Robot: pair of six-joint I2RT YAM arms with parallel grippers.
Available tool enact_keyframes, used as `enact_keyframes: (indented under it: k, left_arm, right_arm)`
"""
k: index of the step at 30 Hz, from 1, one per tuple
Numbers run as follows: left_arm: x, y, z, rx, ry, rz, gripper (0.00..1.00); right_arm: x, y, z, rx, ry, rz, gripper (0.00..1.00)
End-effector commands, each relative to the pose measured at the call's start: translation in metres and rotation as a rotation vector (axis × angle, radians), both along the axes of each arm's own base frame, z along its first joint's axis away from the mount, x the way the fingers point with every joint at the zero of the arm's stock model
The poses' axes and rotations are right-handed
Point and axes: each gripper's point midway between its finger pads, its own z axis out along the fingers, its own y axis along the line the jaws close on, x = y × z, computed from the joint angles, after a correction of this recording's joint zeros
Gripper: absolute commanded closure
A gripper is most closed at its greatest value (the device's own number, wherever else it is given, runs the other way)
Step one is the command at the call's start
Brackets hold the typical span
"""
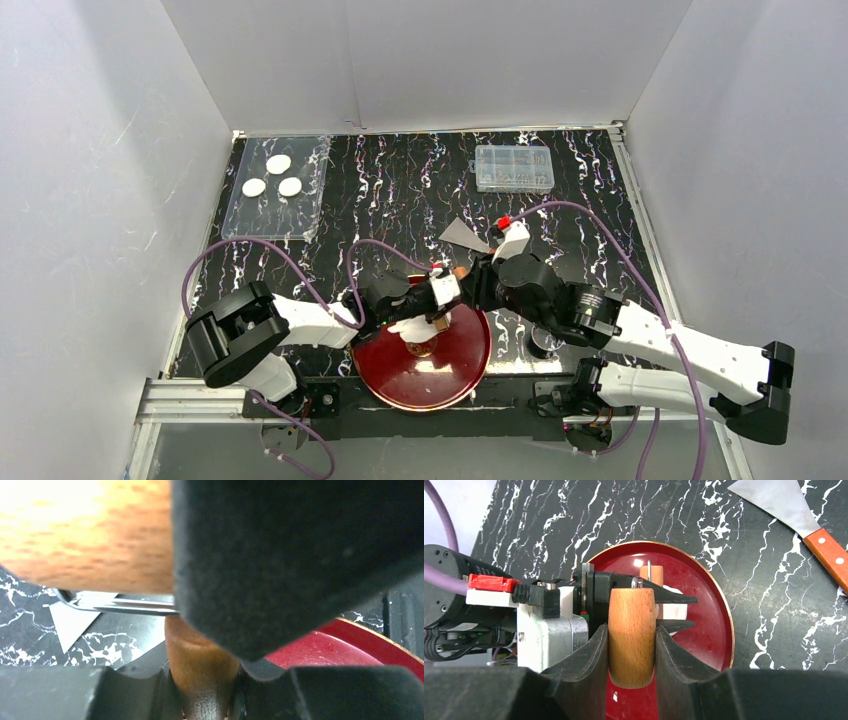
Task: Roll out the dumpling wrappers from the dough
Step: Flatten out the dough on the work surface.
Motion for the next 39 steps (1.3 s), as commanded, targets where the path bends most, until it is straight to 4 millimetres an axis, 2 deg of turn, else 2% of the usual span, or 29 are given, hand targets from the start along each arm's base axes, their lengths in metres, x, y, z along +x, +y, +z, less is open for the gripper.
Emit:
enact_keyframes:
  k: [1,5,11,18,25,28,32,35,39]
  left_arm:
    - [0.005,-0.017,0.041,-0.109,-0.091,-0.042,1.0]
    - [0.003,-0.013,0.039,-0.105,-0.095,-0.055,1.0]
    - [0.011,-0.007,0.041,-0.113,-0.073,-0.03,1.0]
    - [0.002,-0.005,0.039,-0.118,-0.067,-0.073,1.0]
    - [0.002,-0.009,0.039,-0.118,-0.025,-0.074,1.0]
    - [0.003,-0.009,0.041,-0.124,-0.025,-0.065,1.0]
    - [0.007,-0.008,0.043,-0.12,-0.041,-0.047,1.0]
    - [0.011,-0.008,0.036,-0.101,-0.029,-0.031,1.0]
    - [0.014,-0.009,0.028,-0.073,-0.026,-0.027,1.0]
  right_arm:
    - [-0.01,-0.001,0.016,0.058,0.056,-0.004,0.76]
    - [-0.009,0.008,0.021,0.066,0.044,0.036,0.52]
    - [-0.002,0.019,0.025,0.002,0.125,-0.006,0.4]
    - [0.003,0.024,0.015,-0.012,0.207,-0.07,0.42]
    - [0.013,0.041,0.003,0.012,0.268,-0.063,0.4]
    - [0.014,0.04,-0.005,0.024,0.306,-0.067,0.4]
    - [0.019,0.036,-0.015,0.102,0.324,-0.071,0.47]
    - [0.021,0.04,-0.017,0.155,0.349,-0.024,0.45]
    - [0.021,0.042,-0.023,0.131,0.364,0.039,0.45]
